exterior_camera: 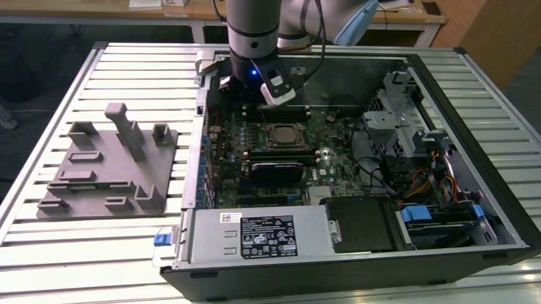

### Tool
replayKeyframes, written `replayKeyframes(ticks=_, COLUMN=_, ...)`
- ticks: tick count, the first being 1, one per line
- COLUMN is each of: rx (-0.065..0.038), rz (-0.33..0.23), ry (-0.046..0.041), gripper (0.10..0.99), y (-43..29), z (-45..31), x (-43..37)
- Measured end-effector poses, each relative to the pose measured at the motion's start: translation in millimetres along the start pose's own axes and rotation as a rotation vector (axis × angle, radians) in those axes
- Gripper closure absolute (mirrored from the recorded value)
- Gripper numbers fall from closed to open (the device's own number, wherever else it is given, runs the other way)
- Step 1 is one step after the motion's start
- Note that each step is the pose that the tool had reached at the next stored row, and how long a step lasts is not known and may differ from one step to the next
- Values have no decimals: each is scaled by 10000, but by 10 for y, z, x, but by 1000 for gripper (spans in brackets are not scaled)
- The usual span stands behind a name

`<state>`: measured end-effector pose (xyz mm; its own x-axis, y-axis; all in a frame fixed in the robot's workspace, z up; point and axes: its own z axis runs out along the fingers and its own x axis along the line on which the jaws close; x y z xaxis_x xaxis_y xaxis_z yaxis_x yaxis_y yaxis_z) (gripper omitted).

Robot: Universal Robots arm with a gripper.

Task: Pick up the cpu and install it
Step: 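Install the first cpu locking lever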

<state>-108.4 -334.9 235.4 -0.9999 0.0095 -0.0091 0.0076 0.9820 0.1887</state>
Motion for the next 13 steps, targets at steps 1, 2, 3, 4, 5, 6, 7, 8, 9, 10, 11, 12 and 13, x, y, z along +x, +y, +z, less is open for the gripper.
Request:
replayKeyframes(ticks=1, rx=-73, rz=1, ry=1, gripper=980, y=0, z=0, x=0)
replayKeyframes(ticks=2, rx=-142, rz=2, ry=1, gripper=980, y=0, z=0, x=0)
replayKeyframes(ticks=3, rx=-199, rz=3, ry=2, gripper=980, y=0, z=0, x=0)
replayKeyframes(ticks=4, rx=-218, rz=3, ry=2, gripper=980, y=0, z=-1, x=1)
replayKeyframes(ticks=5, rx=-219, rz=4, ry=2, gripper=980, y=0, z=0, x=0)
replayKeyframes(ticks=6, rx=-220, rz=4, ry=2, gripper=980, y=0, z=0, x=0)
replayKeyframes(ticks=7, rx=-221, rz=4, ry=2, gripper=980, y=0, z=0, x=-1)
replayKeyframes(ticks=8, rx=-222, rz=1, ry=3, gripper=980, y=0, z=0, x=-7)
replayKeyframes(ticks=9, rx=-222, rz=3, ry=5, gripper=980, y=0, z=0, x=-21)
replayKeyframes(ticks=10, rx=-221, rz=4, ry=9, gripper=980, y=0, z=0, x=-41)
replayKeyframes(ticks=11, rx=-222, rz=5, ry=16, gripper=980, y=1, z=1, x=-66)
replayKeyframes(ticks=12, rx=-221, rz=7, ry=24, gripper=980, y=1, z=1, x=-94)
replayKeyframes(ticks=13, rx=-221, rz=10, ry=34, gripper=980, y=1, z=1, x=-125)
